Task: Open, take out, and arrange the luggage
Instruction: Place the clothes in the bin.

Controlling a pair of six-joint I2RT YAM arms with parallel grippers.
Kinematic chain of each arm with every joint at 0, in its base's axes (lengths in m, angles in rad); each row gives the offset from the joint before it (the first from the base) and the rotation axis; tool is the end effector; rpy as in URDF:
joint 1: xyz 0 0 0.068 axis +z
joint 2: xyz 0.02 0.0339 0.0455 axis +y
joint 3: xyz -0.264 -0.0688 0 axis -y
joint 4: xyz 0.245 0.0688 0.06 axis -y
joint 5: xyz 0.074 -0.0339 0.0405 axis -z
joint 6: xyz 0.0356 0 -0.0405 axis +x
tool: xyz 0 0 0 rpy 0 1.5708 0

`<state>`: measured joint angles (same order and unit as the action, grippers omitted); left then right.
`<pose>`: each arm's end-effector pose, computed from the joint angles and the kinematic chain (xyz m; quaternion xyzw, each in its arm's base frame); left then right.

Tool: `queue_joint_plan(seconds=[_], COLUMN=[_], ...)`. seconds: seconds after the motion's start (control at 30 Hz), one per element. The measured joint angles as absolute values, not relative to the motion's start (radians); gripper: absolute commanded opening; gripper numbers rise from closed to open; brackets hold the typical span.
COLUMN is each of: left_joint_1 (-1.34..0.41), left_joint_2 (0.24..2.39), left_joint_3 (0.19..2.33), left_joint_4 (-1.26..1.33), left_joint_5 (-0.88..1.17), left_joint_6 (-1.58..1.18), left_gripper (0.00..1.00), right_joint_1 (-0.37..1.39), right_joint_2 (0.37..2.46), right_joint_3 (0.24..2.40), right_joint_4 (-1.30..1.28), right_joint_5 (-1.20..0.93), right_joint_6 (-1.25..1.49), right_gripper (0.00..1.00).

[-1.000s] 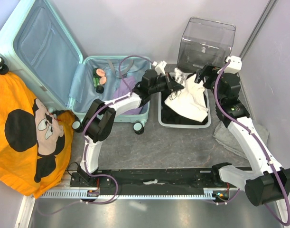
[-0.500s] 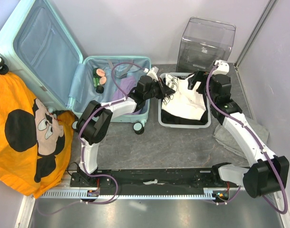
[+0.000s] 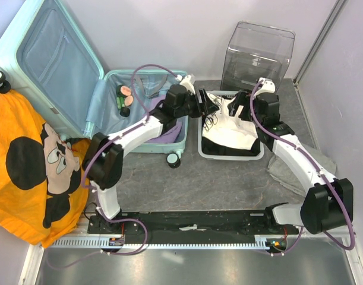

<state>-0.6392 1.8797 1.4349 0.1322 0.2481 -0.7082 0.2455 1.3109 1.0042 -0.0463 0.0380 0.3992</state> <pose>0.3563 -0.2758 0.2804 0.0451 0.8044 -0.4425 0.3939 0.2978 0.0732 0.3140 0.0738 0.8169 0.1664 0.5473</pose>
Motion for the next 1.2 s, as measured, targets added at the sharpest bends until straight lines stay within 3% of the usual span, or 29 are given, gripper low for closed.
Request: queue_joint_plan(seconds=[0.2,0.43,0.63,1.0,1.07,1.2], left_joint_1=[-0.543,-0.296,-0.188,-0.122,-0.119,-0.119], left_joint_2=[1.655,1.459,1.353,1.288,1.288,1.288], left_joint_3=[1.362,1.269,1.271,1.225,1.201,1.187], left_joint_4=[0.06,-0.085,-0.256,-0.285,-0.294,-0.312], left_joint_5=[0.245,0.276,0.335,0.345,0.344,0.345], left_joint_6=[-0.632,-0.554,-0.434,-0.335,-0.331,-0.323], left_gripper=[0.78,0.8,0.83,0.84,0.84,0.84], right_joint_1=[0.307,0.366,0.364,0.365,0.365,0.364], right_joint_2=[1.351,1.552,1.771,1.707,1.674,1.61], right_joint_3=[1.004,1.034,1.091,1.105,1.126,1.203], right_joint_4=[-0.015,0.002,-0.027,-0.106,-0.154,-0.206], right_joint_5=[0.036,0.01,-0.011,0.001,0.002,0.03], right_joint_6=[0.398,0.397,0.396,0.366,0.35,0.317], right_gripper=[0.68,0.62,0.66,0.87,0.85,0.71])
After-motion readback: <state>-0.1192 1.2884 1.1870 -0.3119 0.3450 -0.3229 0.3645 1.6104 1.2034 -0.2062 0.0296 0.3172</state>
